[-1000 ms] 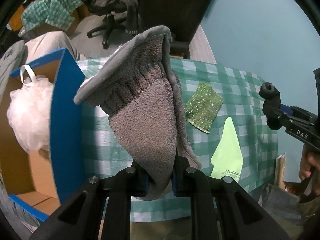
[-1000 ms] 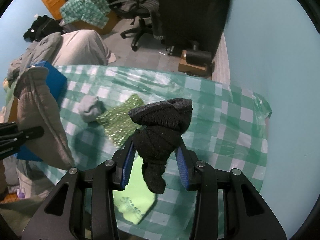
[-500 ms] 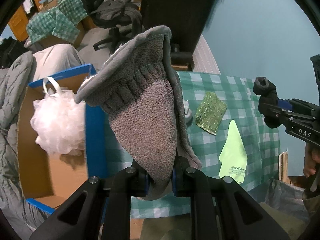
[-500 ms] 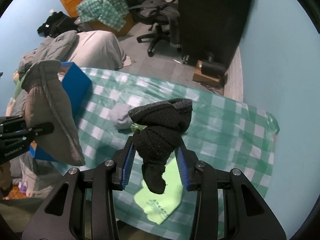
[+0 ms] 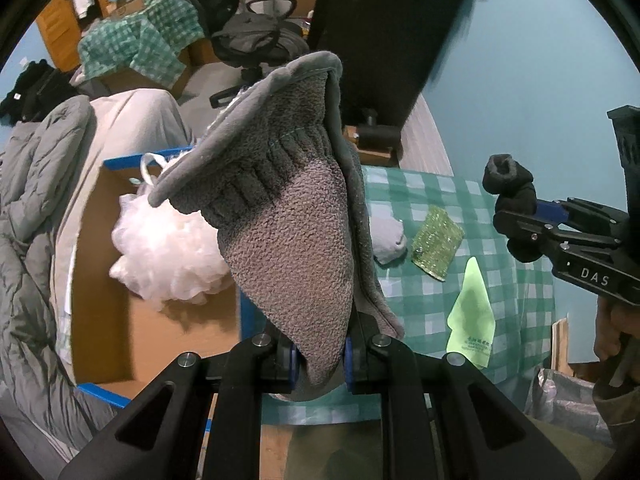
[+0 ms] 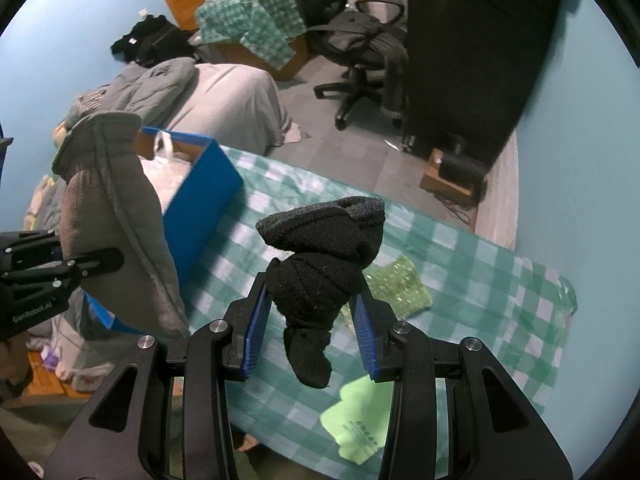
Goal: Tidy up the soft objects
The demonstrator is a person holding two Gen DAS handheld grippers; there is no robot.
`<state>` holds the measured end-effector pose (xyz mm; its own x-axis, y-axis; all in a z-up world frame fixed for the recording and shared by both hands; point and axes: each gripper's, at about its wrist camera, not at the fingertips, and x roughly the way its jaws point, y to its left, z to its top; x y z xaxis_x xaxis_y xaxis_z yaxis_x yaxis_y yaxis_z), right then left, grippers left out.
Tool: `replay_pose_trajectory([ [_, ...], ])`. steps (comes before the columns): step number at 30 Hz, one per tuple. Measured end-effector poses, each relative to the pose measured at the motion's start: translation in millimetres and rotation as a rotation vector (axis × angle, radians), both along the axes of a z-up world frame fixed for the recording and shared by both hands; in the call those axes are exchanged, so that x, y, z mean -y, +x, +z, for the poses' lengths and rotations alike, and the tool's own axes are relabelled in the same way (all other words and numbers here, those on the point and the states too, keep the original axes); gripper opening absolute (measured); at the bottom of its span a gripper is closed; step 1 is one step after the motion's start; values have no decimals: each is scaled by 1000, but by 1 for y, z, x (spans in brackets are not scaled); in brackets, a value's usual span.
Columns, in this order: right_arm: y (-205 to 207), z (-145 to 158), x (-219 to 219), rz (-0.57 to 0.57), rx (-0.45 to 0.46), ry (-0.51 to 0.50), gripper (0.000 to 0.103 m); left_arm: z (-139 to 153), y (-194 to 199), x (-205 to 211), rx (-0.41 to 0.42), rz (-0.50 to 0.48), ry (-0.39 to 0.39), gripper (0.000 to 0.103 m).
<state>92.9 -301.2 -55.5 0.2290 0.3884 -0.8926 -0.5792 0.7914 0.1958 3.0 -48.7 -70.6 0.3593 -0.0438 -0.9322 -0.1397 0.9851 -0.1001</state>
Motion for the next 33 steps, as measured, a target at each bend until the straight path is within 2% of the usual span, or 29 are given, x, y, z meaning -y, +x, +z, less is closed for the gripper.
replay_pose_trajectory([
  [12, -11, 13, -47, 90, 10, 25, 39, 13, -23, -38, 19, 70, 20, 16],
  [33, -29, 16, -149, 240, 0, 68, 39, 13, -50, -105, 18, 175, 41, 16],
])
